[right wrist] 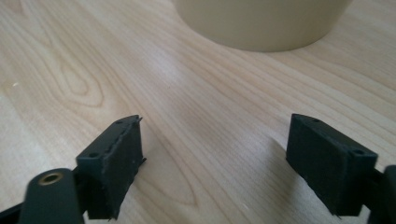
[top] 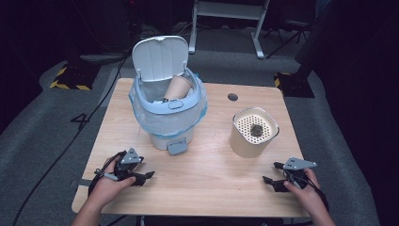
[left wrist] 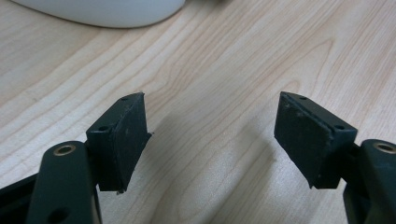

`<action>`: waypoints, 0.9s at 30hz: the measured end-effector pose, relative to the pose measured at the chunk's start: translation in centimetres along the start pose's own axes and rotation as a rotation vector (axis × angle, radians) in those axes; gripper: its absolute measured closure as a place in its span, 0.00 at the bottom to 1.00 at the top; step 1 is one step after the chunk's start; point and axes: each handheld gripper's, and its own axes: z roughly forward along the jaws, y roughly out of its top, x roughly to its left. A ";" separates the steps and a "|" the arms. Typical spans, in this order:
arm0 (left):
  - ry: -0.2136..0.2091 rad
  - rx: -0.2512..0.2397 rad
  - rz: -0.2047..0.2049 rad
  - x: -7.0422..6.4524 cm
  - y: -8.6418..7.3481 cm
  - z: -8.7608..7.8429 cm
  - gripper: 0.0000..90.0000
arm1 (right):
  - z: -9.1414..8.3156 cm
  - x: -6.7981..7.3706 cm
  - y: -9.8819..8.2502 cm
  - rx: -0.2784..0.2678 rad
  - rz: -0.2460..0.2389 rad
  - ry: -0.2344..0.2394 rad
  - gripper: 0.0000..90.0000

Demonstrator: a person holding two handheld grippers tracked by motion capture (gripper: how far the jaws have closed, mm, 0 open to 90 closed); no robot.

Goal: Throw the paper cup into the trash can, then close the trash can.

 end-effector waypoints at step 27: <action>0.002 -0.125 -0.034 0.9 5.0 -7.3 0.30 | -0.1 0.1 -0.1 0.004 0.012 -0.011 0.19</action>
